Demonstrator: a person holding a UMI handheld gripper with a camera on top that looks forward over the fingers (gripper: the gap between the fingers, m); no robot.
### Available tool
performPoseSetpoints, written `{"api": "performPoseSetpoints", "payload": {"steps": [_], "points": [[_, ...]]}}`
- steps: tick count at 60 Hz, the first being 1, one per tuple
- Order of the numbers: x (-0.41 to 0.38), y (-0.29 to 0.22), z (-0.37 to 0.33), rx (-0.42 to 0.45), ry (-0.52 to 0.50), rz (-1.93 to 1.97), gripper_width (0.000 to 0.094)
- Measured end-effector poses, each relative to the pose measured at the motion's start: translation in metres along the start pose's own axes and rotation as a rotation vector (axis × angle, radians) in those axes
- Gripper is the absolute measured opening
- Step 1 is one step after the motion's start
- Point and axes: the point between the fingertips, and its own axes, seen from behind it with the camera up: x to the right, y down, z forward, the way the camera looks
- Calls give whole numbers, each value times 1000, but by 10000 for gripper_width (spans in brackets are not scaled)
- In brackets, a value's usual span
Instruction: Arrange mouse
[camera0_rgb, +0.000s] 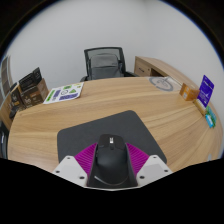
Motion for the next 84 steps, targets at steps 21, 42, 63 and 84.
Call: {"api": "performPoseSetpoints", "payload": {"steps": [21,42,63,84], "points": [[-1,-10,-46,9,5,-49,858],[-29,-14,-222,48,-10,-94,853],[-50,31,-401,61,16,-101,854],[-62,65,-469,88,31,-92,852]]}}
